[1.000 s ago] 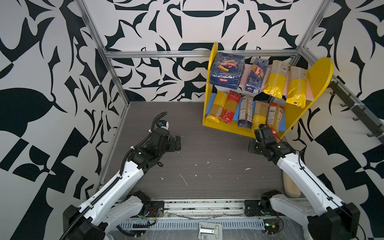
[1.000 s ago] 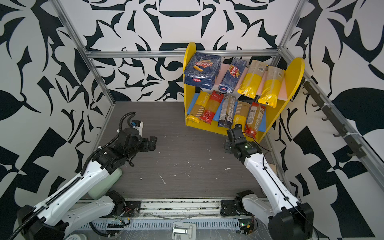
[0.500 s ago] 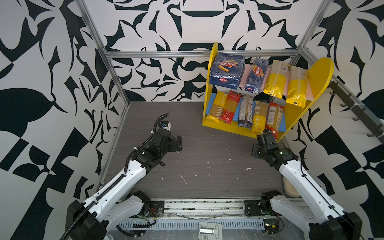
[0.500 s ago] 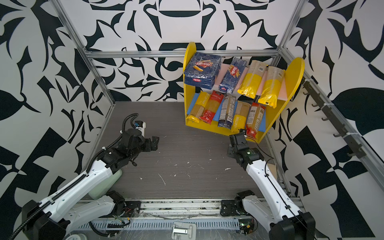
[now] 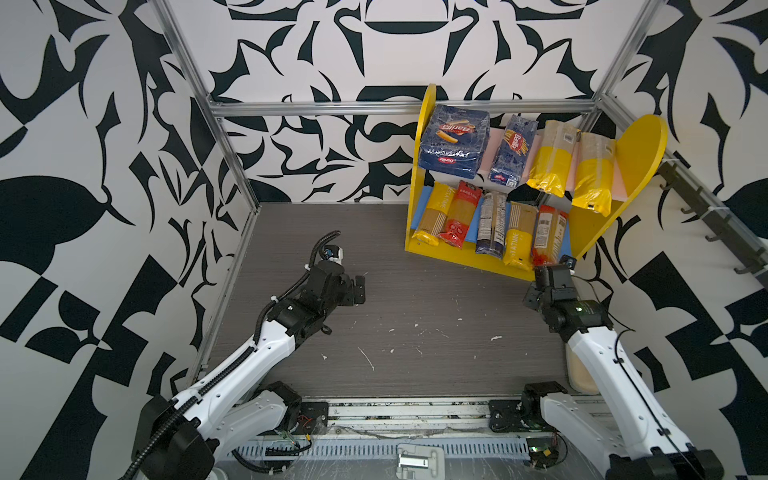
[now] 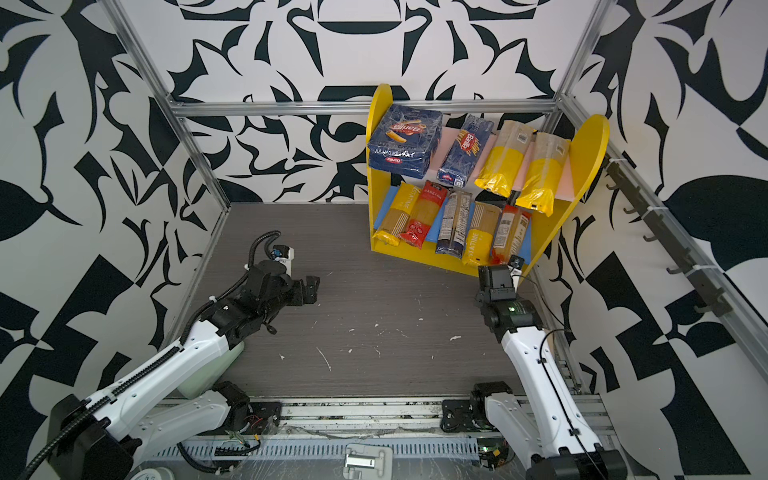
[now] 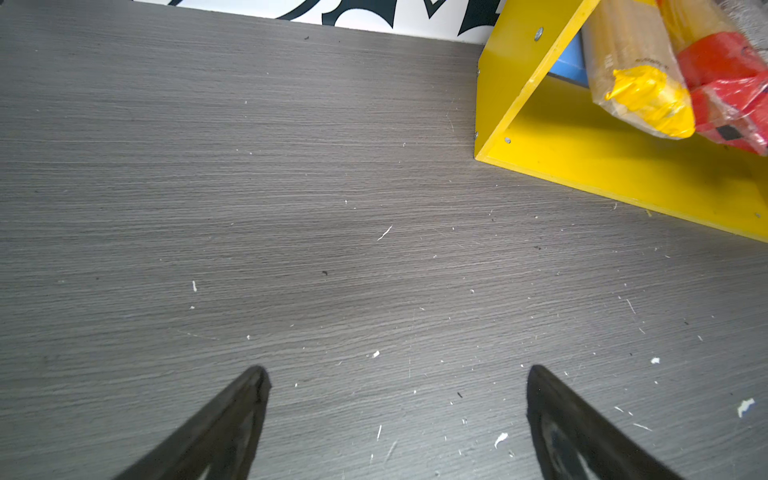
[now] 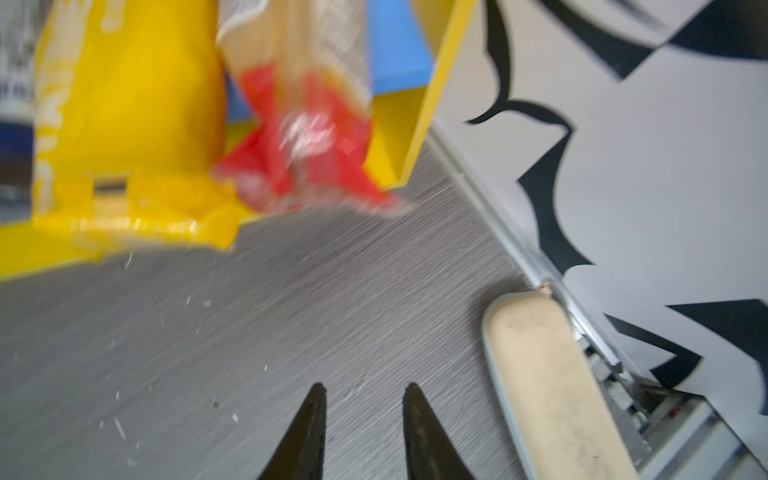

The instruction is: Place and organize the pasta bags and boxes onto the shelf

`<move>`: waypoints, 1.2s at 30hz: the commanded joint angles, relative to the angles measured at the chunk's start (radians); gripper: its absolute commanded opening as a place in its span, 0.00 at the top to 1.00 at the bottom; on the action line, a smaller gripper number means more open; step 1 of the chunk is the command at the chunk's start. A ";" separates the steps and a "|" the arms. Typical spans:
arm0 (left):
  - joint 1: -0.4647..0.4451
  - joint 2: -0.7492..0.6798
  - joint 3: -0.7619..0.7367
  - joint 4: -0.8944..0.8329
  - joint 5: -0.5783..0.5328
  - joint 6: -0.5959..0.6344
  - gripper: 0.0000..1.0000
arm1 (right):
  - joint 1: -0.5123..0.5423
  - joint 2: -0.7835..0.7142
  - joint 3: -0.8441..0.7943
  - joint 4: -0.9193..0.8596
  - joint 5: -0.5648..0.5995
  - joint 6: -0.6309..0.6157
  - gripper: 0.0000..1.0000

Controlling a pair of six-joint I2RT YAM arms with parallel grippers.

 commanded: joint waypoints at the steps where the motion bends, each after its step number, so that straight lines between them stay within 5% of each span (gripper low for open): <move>1: 0.005 -0.026 0.025 0.007 0.004 0.008 0.01 | -0.055 -0.006 0.113 0.019 0.047 -0.024 0.65; 12: 0.004 -0.032 0.050 0.000 0.025 -0.001 0.01 | -0.232 0.067 0.255 0.069 -0.085 -0.063 0.54; 13: 0.005 -0.029 0.051 -0.002 0.024 -0.004 0.01 | -0.239 0.068 0.258 0.076 -0.093 -0.062 0.50; 14: 0.004 -0.028 0.052 -0.002 0.025 -0.006 0.01 | -0.242 0.070 0.265 0.077 -0.099 -0.065 0.28; 20: 0.005 -0.017 0.051 0.012 0.039 0.007 0.01 | -0.244 0.083 0.292 0.062 -0.066 -0.092 0.25; 21: 0.004 -0.009 0.058 0.012 0.040 0.011 0.01 | -0.244 0.085 0.293 0.062 -0.060 -0.096 0.16; 23: 0.005 0.008 0.074 0.009 0.052 0.018 0.01 | -0.244 0.081 0.280 0.075 -0.044 -0.102 0.16; 26: 0.004 0.028 0.092 0.006 0.063 0.019 0.01 | -0.245 0.080 0.256 0.117 -0.021 -0.110 0.33; 36: 0.004 0.077 0.186 -0.060 0.070 0.001 0.01 | -0.246 0.110 0.170 0.284 0.017 -0.124 0.69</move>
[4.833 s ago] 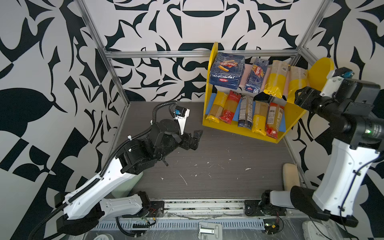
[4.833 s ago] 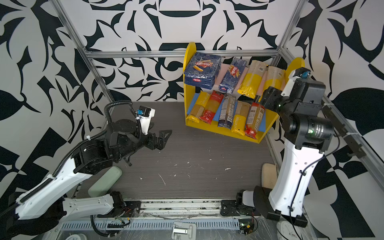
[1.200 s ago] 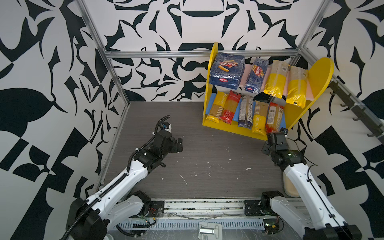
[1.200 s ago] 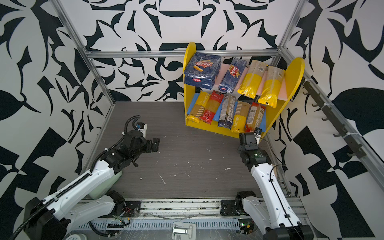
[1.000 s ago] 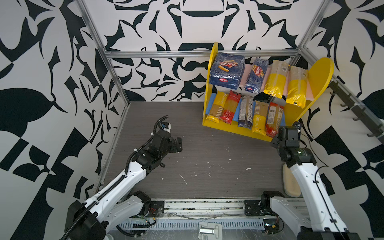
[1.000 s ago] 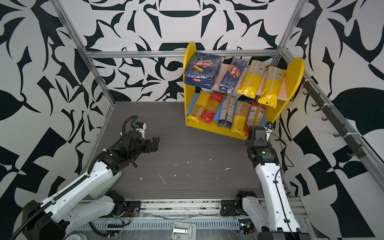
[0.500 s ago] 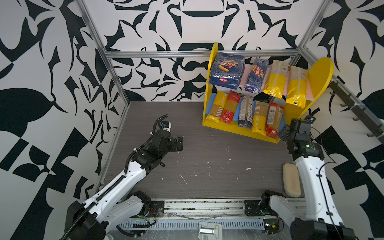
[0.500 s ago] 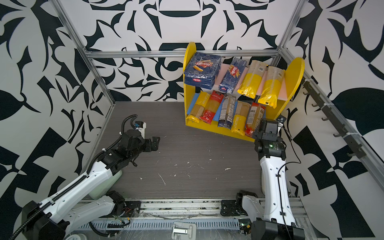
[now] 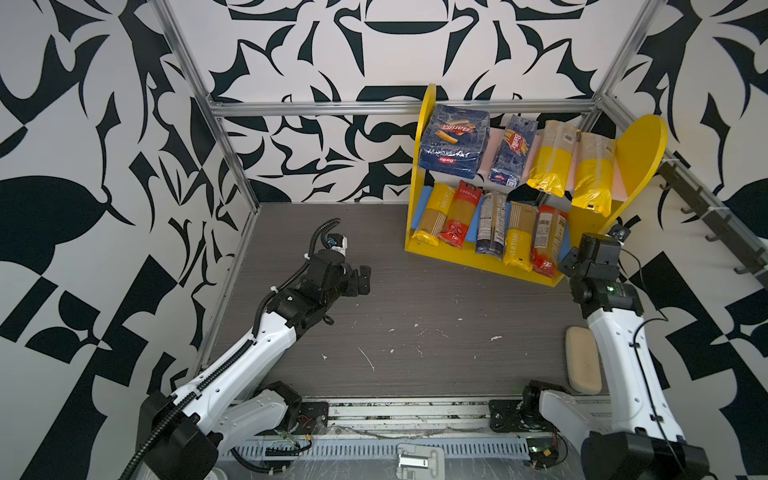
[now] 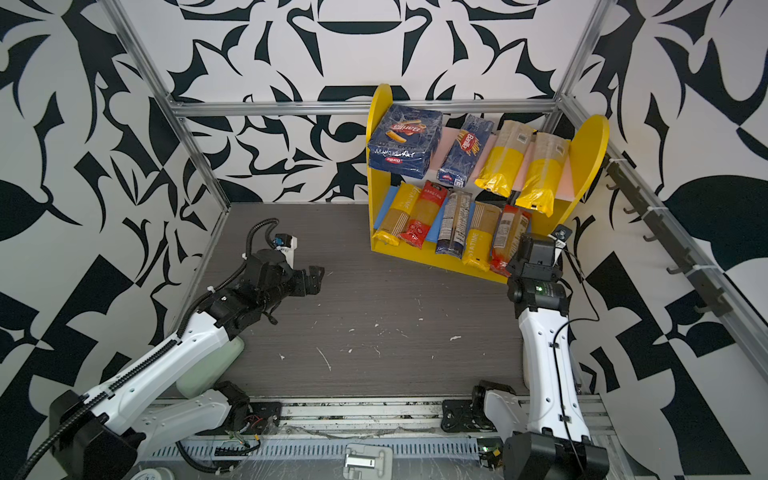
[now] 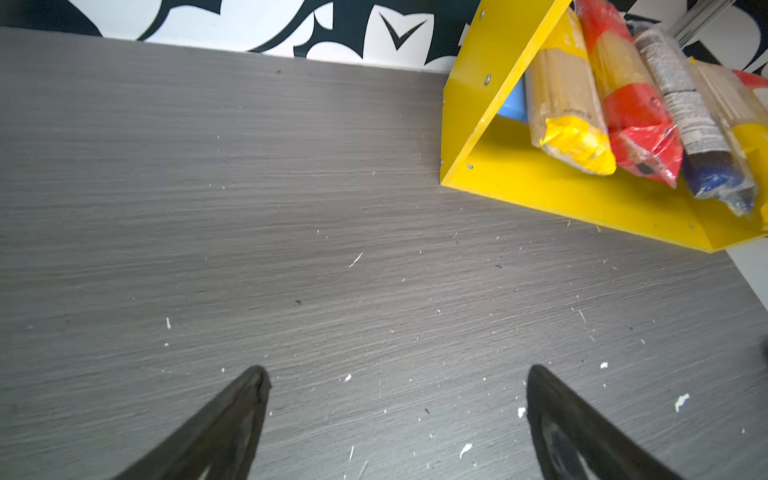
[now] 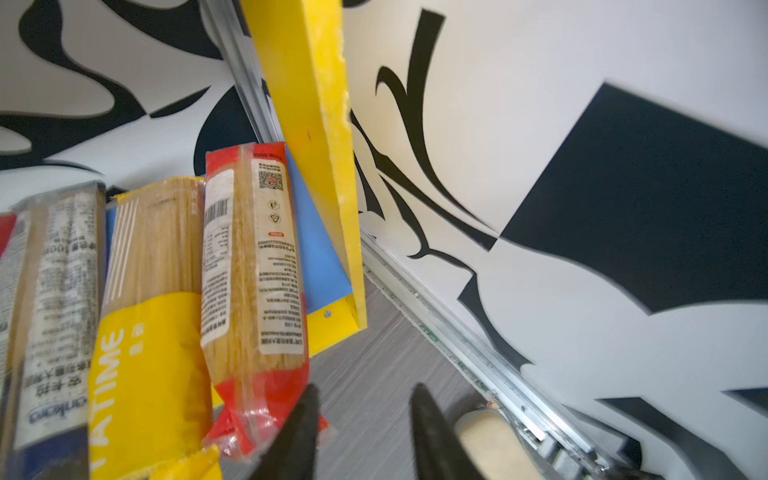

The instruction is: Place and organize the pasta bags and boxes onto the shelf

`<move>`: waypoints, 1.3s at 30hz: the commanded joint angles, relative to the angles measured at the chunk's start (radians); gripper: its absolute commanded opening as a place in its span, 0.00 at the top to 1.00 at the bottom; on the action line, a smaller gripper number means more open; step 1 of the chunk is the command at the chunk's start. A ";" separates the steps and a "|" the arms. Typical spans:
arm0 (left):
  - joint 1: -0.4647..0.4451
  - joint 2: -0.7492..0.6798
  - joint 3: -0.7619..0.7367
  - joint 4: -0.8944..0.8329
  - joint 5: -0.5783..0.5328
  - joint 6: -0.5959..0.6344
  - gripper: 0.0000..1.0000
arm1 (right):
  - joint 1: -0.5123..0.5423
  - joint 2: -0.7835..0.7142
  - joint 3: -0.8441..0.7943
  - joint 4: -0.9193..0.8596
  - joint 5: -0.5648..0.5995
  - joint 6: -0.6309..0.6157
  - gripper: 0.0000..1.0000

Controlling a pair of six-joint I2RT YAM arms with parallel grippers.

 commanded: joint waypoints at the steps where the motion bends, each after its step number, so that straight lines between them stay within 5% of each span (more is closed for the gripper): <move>1: 0.003 0.020 0.057 -0.039 0.017 -0.018 0.01 | -0.004 0.000 -0.025 0.106 0.051 -0.002 0.70; 17: 0.003 0.082 0.149 -0.062 0.045 -0.084 0.01 | -0.017 -0.016 -0.079 0.189 0.184 -0.025 0.76; 22: 0.003 0.087 0.158 -0.062 0.048 -0.085 0.01 | -0.041 0.022 -0.084 0.256 0.191 -0.047 1.00; 39: 0.003 0.097 0.158 -0.045 0.045 -0.067 0.01 | -0.123 0.138 -0.088 0.416 0.078 -0.045 1.00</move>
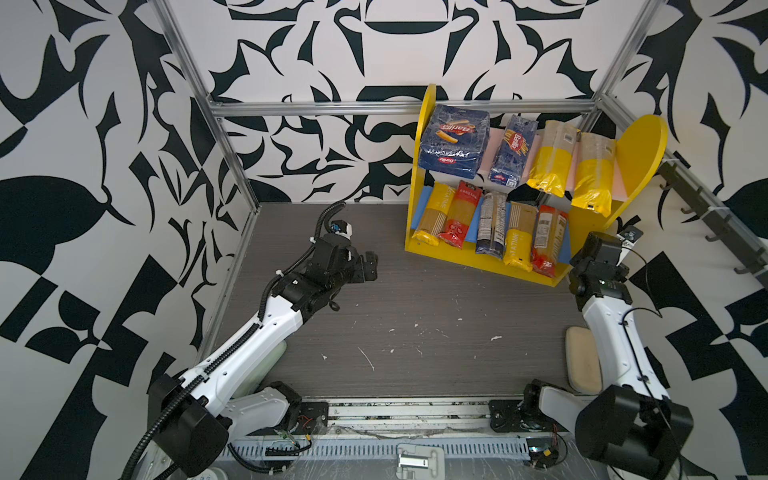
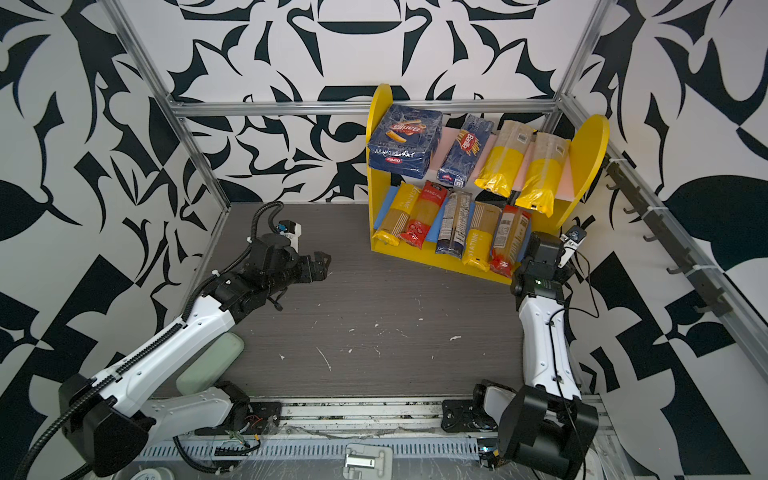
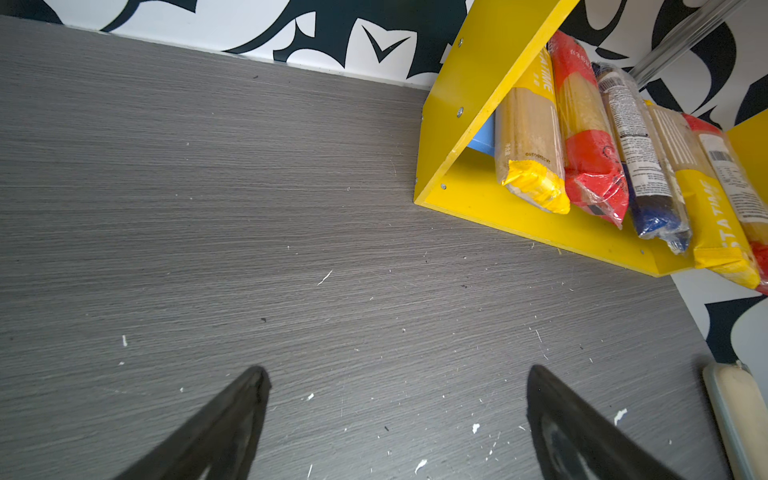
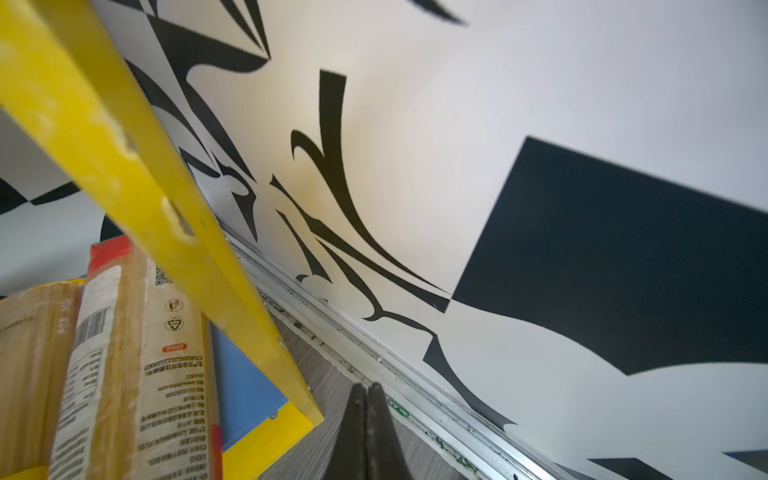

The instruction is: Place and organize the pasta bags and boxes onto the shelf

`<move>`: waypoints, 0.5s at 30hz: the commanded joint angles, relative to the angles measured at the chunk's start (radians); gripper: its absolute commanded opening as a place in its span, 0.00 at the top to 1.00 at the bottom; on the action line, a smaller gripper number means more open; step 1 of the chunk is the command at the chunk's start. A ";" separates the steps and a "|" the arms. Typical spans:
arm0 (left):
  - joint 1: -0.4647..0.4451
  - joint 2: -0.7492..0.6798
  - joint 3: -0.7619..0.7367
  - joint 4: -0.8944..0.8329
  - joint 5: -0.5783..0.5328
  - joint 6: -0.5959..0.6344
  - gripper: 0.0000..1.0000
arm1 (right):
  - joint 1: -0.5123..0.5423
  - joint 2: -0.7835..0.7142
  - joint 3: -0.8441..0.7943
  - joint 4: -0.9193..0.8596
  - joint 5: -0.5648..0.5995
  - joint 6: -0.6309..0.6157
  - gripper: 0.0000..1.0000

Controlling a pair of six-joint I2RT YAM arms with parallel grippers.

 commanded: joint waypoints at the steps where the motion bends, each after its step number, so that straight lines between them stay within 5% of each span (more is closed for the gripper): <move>1: 0.003 0.008 0.023 0.005 0.002 0.007 0.01 | -0.004 0.015 0.007 0.079 -0.025 0.000 1.00; 15: 0.003 0.049 0.024 0.037 0.002 0.027 0.01 | -0.007 0.093 0.049 0.116 -0.067 0.007 1.00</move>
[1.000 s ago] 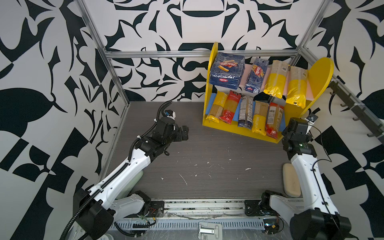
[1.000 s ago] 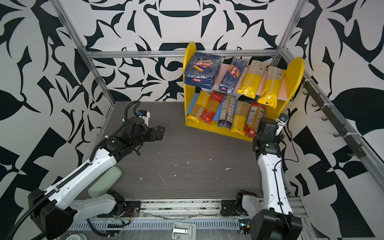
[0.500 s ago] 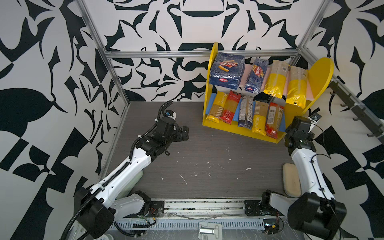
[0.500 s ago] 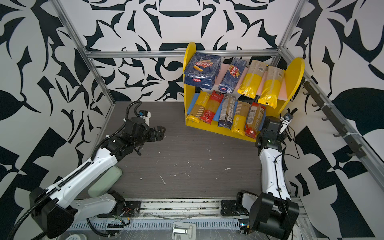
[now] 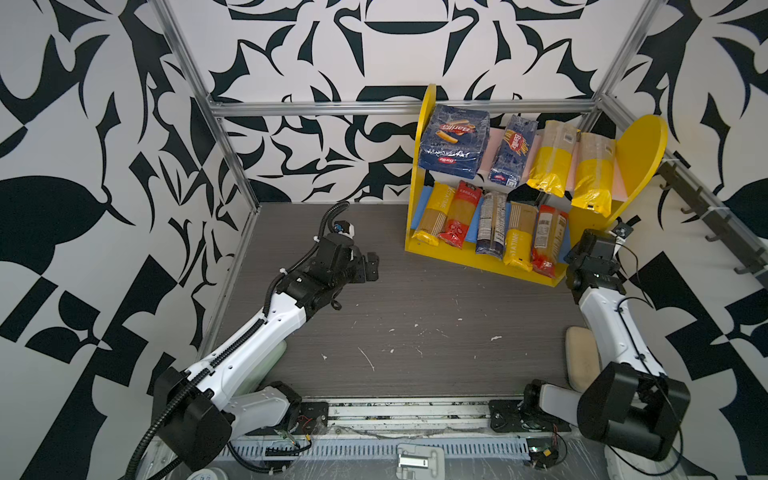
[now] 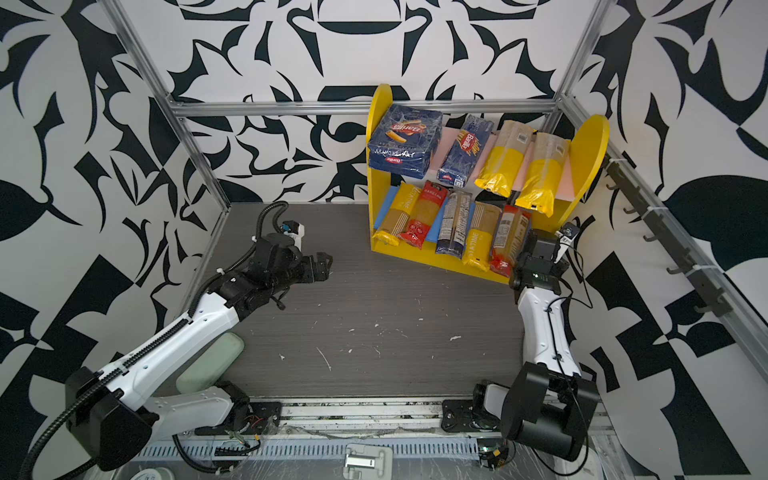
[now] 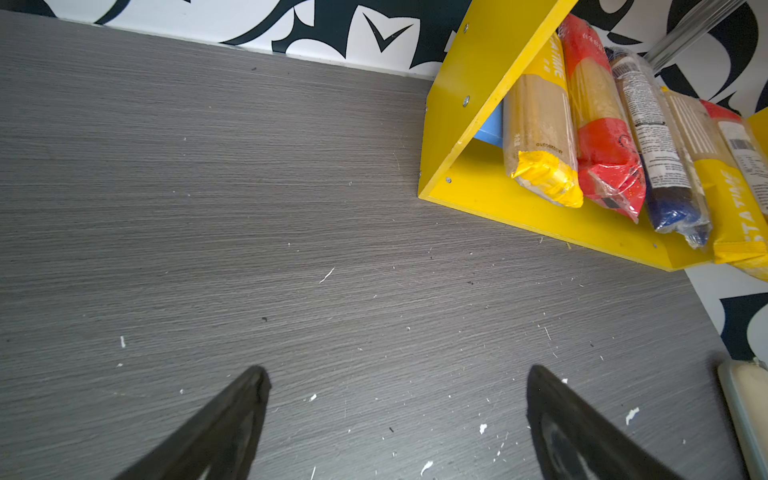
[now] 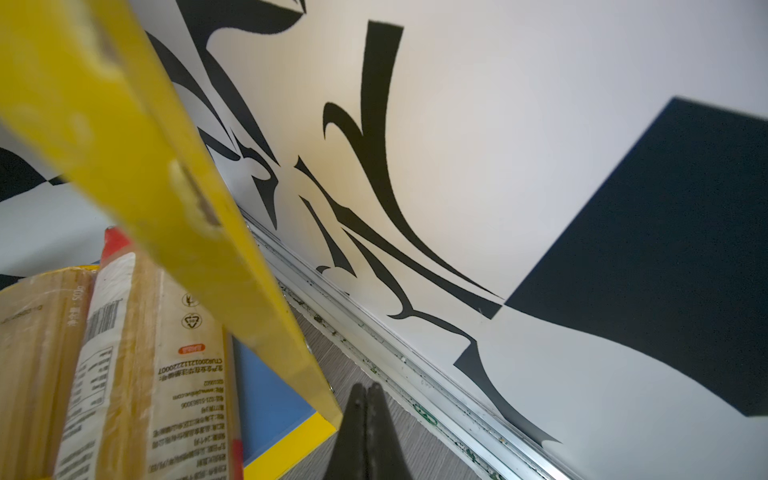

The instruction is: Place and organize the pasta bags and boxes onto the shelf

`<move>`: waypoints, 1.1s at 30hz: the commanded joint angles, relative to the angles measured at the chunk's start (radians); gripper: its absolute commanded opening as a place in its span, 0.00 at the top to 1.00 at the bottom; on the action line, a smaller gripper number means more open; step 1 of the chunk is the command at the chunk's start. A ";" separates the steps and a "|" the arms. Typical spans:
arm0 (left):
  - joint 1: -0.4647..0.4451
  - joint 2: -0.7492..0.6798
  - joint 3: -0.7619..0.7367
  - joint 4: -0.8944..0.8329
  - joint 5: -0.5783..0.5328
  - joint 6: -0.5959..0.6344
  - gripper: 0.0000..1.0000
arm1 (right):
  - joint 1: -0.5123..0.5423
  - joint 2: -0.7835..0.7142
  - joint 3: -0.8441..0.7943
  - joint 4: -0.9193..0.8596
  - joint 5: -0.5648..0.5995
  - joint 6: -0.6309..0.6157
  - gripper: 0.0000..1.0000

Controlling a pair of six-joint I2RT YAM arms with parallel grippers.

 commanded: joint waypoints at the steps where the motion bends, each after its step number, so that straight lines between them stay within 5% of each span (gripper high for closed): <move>1: 0.003 0.014 0.024 0.030 0.001 0.015 0.01 | -0.003 0.015 0.052 0.046 -0.013 0.008 1.00; 31: 0.003 0.099 0.029 0.063 -0.007 0.042 0.01 | -0.003 0.104 0.124 0.038 -0.047 -0.002 1.00; 33: 0.003 0.096 0.024 0.065 -0.007 0.037 0.01 | -0.003 0.087 0.117 0.023 -0.063 0.011 0.87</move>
